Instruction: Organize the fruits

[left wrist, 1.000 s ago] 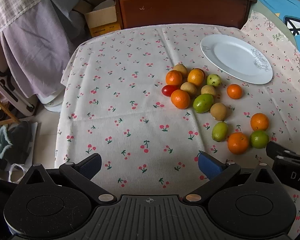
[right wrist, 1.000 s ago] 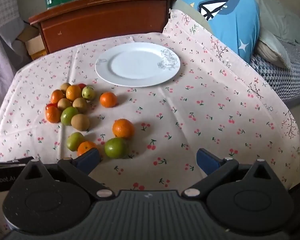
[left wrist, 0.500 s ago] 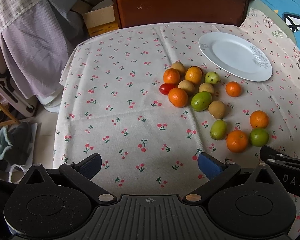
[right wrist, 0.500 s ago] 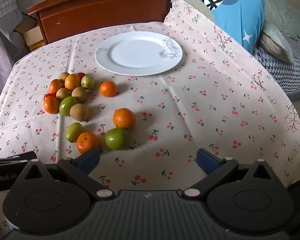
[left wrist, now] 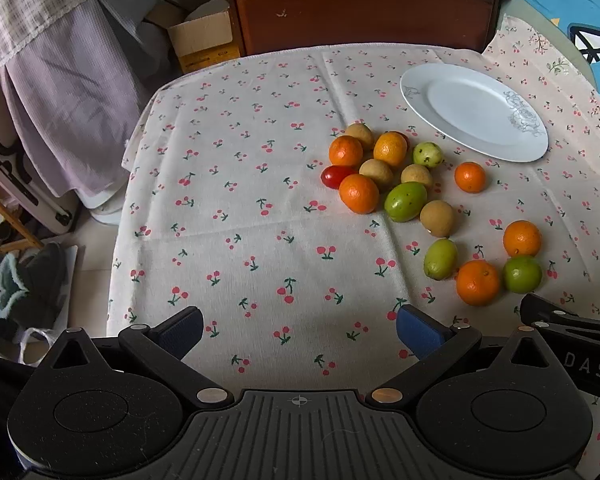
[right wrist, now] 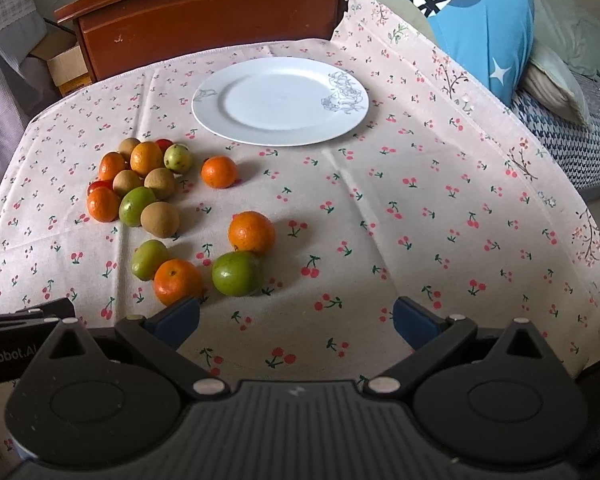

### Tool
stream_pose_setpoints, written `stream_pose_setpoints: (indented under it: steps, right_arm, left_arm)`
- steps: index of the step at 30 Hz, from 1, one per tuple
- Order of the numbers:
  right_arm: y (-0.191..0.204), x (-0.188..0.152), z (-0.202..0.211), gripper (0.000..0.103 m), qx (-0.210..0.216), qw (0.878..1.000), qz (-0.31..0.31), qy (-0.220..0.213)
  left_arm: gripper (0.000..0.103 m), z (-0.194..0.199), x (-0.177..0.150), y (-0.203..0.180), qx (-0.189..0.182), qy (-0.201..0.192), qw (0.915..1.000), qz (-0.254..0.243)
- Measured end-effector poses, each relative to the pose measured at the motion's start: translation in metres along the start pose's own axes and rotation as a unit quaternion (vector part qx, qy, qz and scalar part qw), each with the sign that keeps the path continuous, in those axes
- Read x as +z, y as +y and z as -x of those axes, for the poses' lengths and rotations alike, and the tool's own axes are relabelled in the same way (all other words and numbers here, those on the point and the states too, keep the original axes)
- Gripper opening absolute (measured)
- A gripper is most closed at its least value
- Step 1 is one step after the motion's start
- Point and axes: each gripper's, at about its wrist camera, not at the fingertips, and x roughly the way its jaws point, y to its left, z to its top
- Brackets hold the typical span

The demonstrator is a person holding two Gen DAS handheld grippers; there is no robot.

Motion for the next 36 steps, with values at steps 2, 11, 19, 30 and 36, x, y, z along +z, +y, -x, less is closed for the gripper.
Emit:
stream_pose_setpoints:
  steps: [2,11,19,30,36]
  right_arm:
    - [-0.0001,0.0001,-0.0004,0.102,0.000,1.000,-0.001,0.001]
    - [0.0006,0.0002,-0.0012,0.102,-0.002,1.000,0.000,0.002]
    - [0.0005,0.0005,-0.0020,0.102,-0.002,1.000,0.001,0.004]
    - [-0.0003,0.0004,-0.0028,0.102,-0.004,1.000,0.002,0.003]
    - [-0.0012,0.0003,-0.0025,0.102,-0.007,1.000,0.002,0.002]
  left_arm:
    - [0.103,-0.0003,-0.0003,-0.0001,-0.001,0.000,1.0000,0.001]
    - [0.103,-0.0010,-0.0004,-0.0002,-0.001,0.001,1.0000,0.002]
    - [0.103,-0.0026,-0.0009,-0.0007,0.000,0.002,1.0000,0.005]
    - [0.103,-0.0019,-0.0014,-0.0024,0.001,-0.004,1.0000,0.000]
    - [0.103,-0.0022,-0.0012,-0.0034,-0.006,-0.004,1.0000,-0.004]
